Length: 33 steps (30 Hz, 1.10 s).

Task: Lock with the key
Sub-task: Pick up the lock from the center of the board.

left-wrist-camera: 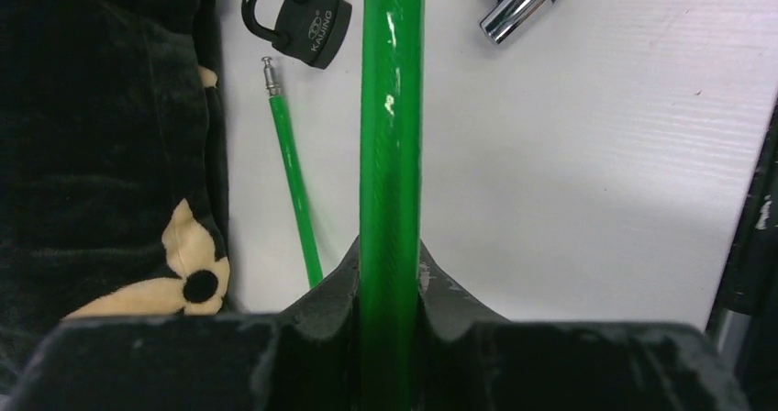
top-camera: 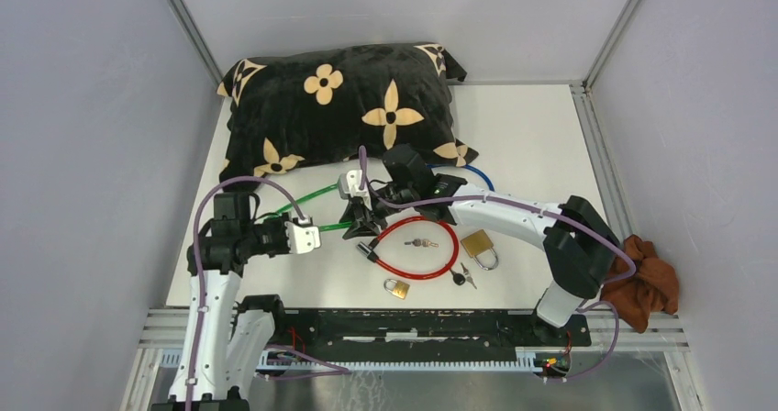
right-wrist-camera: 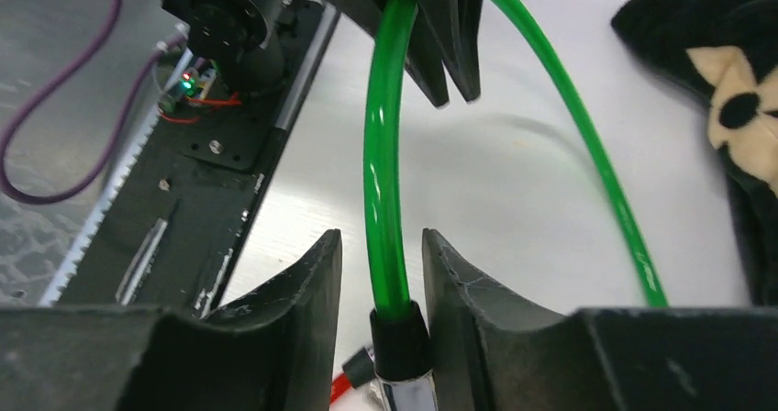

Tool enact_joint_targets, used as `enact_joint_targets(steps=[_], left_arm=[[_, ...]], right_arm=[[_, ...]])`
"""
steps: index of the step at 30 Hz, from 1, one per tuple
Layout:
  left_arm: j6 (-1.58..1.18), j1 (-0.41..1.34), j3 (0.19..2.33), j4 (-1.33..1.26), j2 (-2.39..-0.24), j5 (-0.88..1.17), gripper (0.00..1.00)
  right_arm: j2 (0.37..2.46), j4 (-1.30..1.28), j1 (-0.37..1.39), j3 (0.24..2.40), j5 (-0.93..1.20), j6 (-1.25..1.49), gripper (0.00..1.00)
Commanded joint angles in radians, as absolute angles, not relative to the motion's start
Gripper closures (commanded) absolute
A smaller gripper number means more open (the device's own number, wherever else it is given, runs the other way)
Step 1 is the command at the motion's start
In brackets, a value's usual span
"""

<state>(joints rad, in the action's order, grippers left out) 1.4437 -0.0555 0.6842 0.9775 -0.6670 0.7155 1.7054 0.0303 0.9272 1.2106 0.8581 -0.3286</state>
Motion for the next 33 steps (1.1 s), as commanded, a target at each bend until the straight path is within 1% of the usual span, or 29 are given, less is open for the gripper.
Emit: enact_joint_targets(steps=[1, 3, 7, 8, 9, 10, 12, 15, 19, 21, 22, 23, 24, 26, 27, 29, 30, 31, 33], left_arm=[[1.389, -0.064, 0.833, 1.149, -0.725, 0.809, 0.98], [1.400, -0.063, 0.865, 1.207, -0.755, 0.807, 0.98], [1.430, -0.063, 0.902, 1.274, -0.791, 0.796, 0.98], [1.430, -0.061, 0.907, 1.278, -0.795, 0.796, 0.98], [1.426, -0.058, 0.911, 1.280, -0.799, 0.795, 0.98], [1.417, -0.054, 0.919, 1.282, -0.807, 0.793, 0.98], [1.386, -0.046, 0.942, 1.283, -0.830, 0.787, 0.98], [1.368, -0.035, 0.980, 1.308, -0.880, 0.782, 0.98], [1.370, -0.031, 0.994, 1.322, -0.911, 0.776, 0.98], [1.369, -0.023, 0.993, 1.322, -0.914, 0.767, 0.98], [1.367, -0.020, 0.993, 1.322, -0.916, 0.764, 0.98], [1.364, -0.015, 0.995, 1.322, -0.918, 0.760, 0.98], [1.359, -0.011, 0.996, 1.321, -0.922, 0.756, 0.98], [1.338, -0.011, 1.004, 1.322, -0.929, 0.753, 0.98], [1.325, -0.011, 1.011, 1.322, -0.932, 0.756, 0.98], [1.294, -0.011, 1.025, 1.321, -0.930, 0.779, 0.98], [1.273, -0.010, 1.035, 1.319, -0.928, 0.795, 0.95], [1.246, -0.011, 1.042, 1.312, -0.924, 0.817, 0.88], [1.163, -0.011, 1.048, 1.275, -0.912, 0.861, 0.82]], right_arm=[[1.658, -0.062, 0.925, 1.189, 0.741, -0.415, 0.54], [1.657, -0.059, 0.930, 1.192, 0.700, -0.418, 0.51], [1.643, -0.014, 0.935, 1.193, 0.648, -0.405, 0.51], [1.641, -0.010, 0.938, 1.199, 0.642, -0.404, 0.49], [1.642, -0.014, 0.942, 1.211, 0.637, -0.403, 0.45], [1.642, -0.019, 0.948, 1.225, 0.633, -0.407, 0.37], [1.647, -0.040, 0.962, 1.260, 0.617, -0.422, 0.28], [1.655, -0.052, 0.973, 1.302, 0.615, -0.427, 0.27], [1.681, -0.082, 0.977, 1.348, 0.590, -0.426, 0.34], [1.695, -0.105, 0.984, 1.376, 0.581, -0.429, 0.35], [1.698, -0.111, 0.987, 1.388, 0.577, -0.435, 0.36], [1.702, -0.117, 0.993, 1.393, 0.572, -0.440, 0.41], [1.705, -0.119, 0.995, 1.402, 0.567, -0.441, 0.54], [1.714, -0.129, 0.998, 1.419, 0.555, -0.434, 0.86], [1.715, -0.131, 0.999, 1.422, 0.539, -0.426, 0.99], [1.711, -0.145, 0.998, 1.424, 0.514, -0.421, 1.00], [1.705, -0.155, 0.997, 1.427, 0.504, -0.421, 1.00], [1.699, -0.159, 0.996, 1.425, 0.500, -0.420, 1.00], [1.676, -0.161, 0.992, 1.418, 0.500, -0.411, 1.00]])
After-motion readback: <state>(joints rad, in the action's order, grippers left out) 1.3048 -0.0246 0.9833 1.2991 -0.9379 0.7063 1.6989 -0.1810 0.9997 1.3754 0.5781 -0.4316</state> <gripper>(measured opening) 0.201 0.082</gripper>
